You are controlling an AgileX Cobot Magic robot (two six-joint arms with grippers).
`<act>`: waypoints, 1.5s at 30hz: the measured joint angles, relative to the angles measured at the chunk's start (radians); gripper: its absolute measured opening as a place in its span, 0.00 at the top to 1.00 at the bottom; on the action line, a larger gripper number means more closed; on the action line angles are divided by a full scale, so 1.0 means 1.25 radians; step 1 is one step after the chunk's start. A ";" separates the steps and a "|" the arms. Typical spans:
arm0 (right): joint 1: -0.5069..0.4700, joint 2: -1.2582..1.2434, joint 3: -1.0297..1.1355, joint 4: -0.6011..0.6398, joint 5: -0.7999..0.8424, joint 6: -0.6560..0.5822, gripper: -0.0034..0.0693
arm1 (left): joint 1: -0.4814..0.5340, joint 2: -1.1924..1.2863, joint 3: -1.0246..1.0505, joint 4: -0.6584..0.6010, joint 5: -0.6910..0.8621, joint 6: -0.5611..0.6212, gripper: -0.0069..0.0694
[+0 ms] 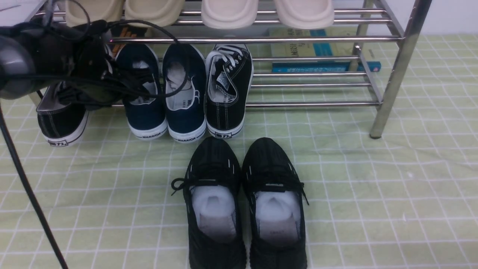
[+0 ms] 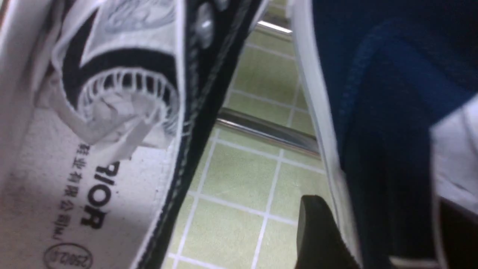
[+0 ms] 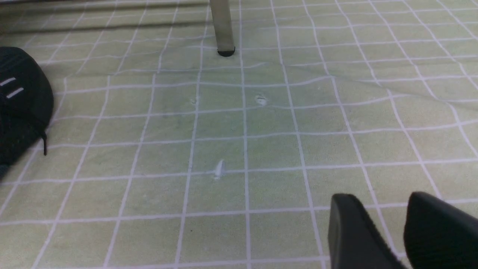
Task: Take the shoes off the shelf with your hand from the green coffee tablecloth.
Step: 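Grasp the leftmost shoe on the bottom shelf of the shoe rack with the left gripper, then set the held shoe down on the floor in front of the rack with the left gripper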
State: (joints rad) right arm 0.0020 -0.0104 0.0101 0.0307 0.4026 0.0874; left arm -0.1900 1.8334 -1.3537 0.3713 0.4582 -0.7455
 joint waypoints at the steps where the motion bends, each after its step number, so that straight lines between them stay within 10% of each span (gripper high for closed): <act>1: 0.000 0.000 0.000 0.000 0.000 0.000 0.63 | 0.000 0.007 0.000 0.007 -0.006 -0.017 0.43; 11: 0.000 0.000 0.000 0.000 0.000 0.000 0.63 | -0.004 0.018 -0.001 0.053 -0.042 -0.064 0.85; 31: 0.000 0.000 0.000 0.000 0.000 0.000 0.62 | -0.108 -0.342 0.012 -0.170 0.371 0.163 0.86; 45: 0.000 0.000 0.000 0.000 0.000 0.000 0.62 | -0.147 -0.625 0.393 -0.086 0.374 -0.013 0.86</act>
State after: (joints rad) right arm 0.0020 -0.0104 0.0101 0.0307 0.4026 0.0874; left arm -0.3739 1.0527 -0.8624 0.2633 0.9260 -0.7618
